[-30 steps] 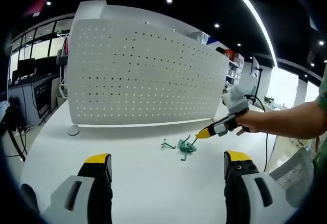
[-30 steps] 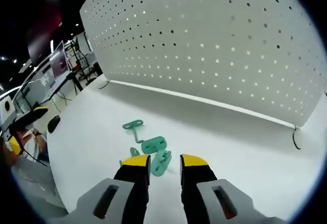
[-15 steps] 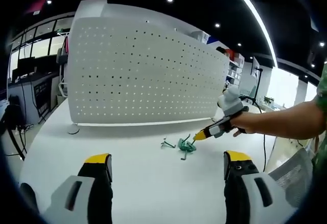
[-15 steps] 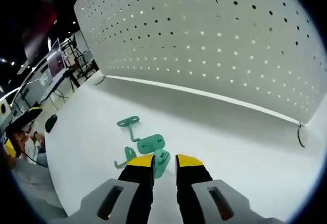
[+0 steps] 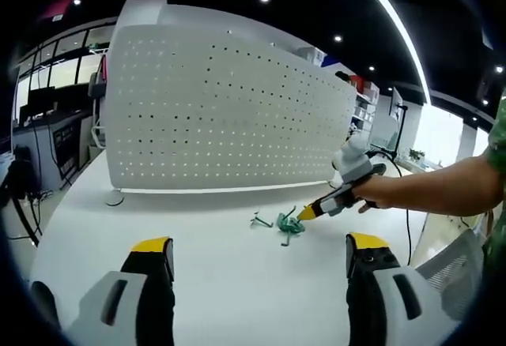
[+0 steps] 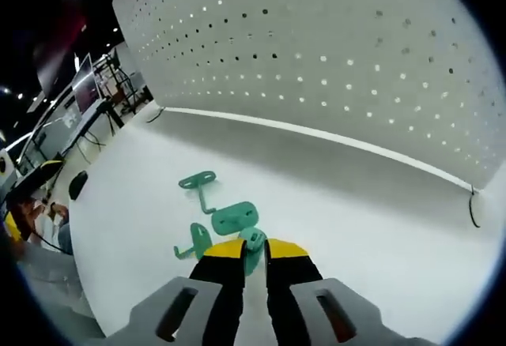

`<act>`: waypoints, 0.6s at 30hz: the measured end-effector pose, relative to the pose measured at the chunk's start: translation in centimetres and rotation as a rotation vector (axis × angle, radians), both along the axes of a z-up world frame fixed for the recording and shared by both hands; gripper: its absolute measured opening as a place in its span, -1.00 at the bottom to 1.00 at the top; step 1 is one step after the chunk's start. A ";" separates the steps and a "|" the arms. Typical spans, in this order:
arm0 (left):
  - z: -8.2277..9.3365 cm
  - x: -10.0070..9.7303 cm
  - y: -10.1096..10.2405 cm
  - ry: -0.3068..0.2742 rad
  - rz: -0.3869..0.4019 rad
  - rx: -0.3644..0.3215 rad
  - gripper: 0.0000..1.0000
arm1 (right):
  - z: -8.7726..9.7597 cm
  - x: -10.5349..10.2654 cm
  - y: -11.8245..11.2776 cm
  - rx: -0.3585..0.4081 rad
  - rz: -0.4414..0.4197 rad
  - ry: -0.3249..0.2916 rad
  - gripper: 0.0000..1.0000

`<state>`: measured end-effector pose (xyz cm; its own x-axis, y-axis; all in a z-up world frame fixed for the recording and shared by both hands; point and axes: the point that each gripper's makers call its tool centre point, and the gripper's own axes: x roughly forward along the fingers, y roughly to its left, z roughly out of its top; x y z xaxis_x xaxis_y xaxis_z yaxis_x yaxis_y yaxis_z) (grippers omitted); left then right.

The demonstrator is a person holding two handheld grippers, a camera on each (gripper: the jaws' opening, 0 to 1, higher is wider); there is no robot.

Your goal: Insert the hook assembly into the mounting plate slot until the hook locks in place.

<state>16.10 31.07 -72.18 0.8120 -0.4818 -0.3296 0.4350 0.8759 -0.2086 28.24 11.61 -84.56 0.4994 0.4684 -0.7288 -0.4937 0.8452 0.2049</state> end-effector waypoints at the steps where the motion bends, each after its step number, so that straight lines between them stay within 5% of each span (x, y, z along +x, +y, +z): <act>1: 0.0 0.0 0.0 0.000 0.001 0.000 0.85 | 0.0 0.0 0.0 0.002 0.000 0.003 -0.85; 18: -0.2 0.1 0.0 0.005 0.002 0.001 0.84 | -0.6 0.1 0.3 0.010 0.006 0.011 -0.97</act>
